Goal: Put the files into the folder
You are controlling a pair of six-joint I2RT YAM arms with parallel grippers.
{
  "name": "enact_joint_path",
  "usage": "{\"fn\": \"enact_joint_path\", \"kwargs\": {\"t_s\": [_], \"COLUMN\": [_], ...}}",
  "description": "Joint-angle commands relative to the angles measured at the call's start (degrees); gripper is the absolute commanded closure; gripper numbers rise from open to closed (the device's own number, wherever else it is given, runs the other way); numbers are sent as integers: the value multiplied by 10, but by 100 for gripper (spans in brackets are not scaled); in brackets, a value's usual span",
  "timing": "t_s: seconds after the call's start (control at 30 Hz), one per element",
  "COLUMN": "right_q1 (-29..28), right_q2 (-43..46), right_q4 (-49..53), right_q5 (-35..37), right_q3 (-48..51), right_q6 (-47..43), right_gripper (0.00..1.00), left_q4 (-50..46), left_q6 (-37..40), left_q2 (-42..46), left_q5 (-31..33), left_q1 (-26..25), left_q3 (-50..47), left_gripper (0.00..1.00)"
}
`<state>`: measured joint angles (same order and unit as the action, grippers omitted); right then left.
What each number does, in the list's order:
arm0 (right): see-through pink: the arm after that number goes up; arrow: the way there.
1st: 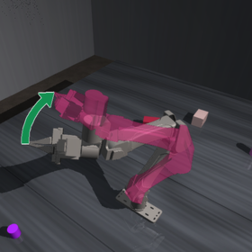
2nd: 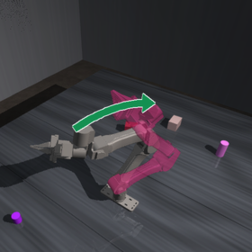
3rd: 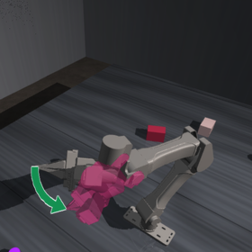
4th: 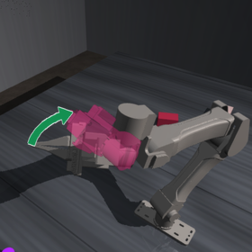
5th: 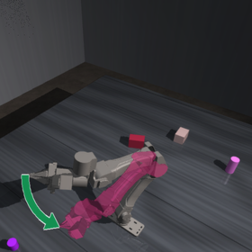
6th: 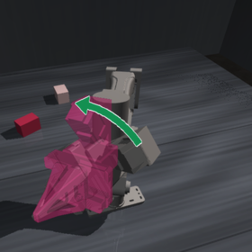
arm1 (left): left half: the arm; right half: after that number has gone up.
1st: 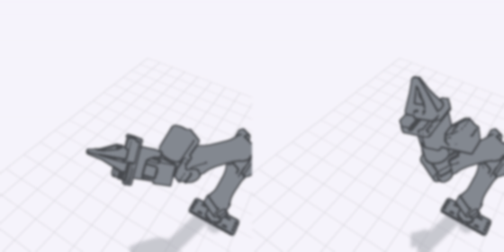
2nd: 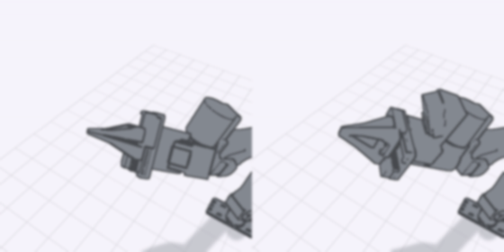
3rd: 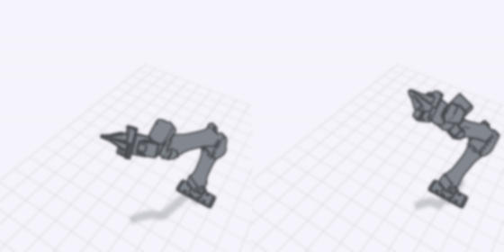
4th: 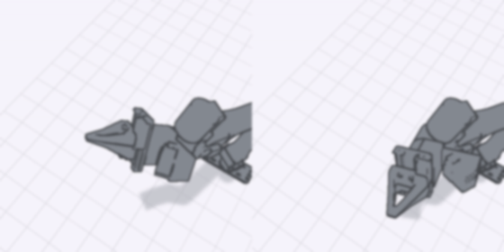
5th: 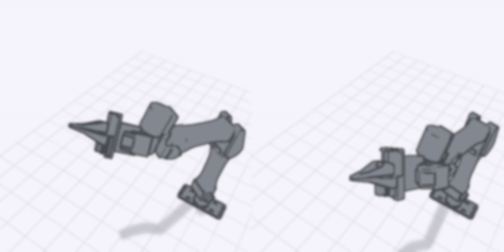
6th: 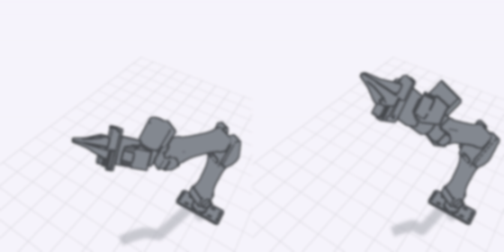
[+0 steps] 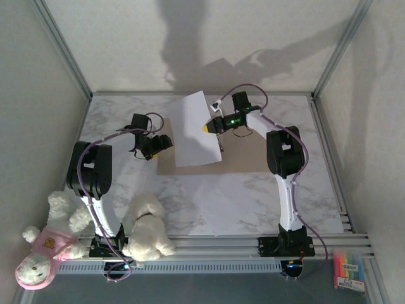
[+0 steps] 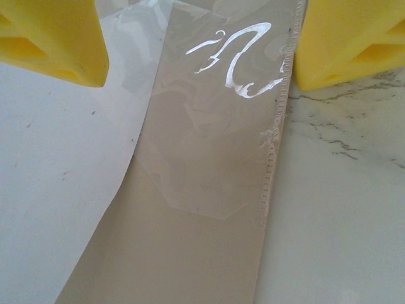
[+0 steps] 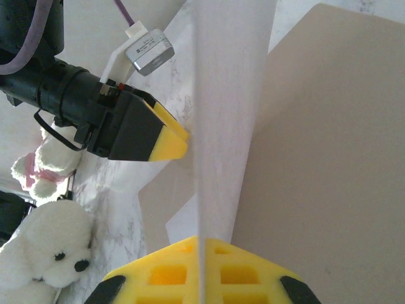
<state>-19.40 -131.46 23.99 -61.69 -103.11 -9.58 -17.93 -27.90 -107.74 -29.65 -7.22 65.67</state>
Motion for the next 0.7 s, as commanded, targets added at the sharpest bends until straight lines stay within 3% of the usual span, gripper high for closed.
{"fn": "enact_joint_path", "kwargs": {"t_s": [0.0, 0.67], "right_q1": [-6, -25], "right_q2": [-9, -14], "right_q4": [-8, -78], "right_q5": [-18, -36], "right_q3": [5, 39], "right_q6": [2, 59], "right_gripper": [100, 100], "left_q4": [-11, -14], "left_q6": [-8, -10], "left_q2": [-4, -6], "left_q5": [-10, -10], "left_q1": [4, 4], "left_q3": [-11, -9], "left_gripper": [23, 23]}}
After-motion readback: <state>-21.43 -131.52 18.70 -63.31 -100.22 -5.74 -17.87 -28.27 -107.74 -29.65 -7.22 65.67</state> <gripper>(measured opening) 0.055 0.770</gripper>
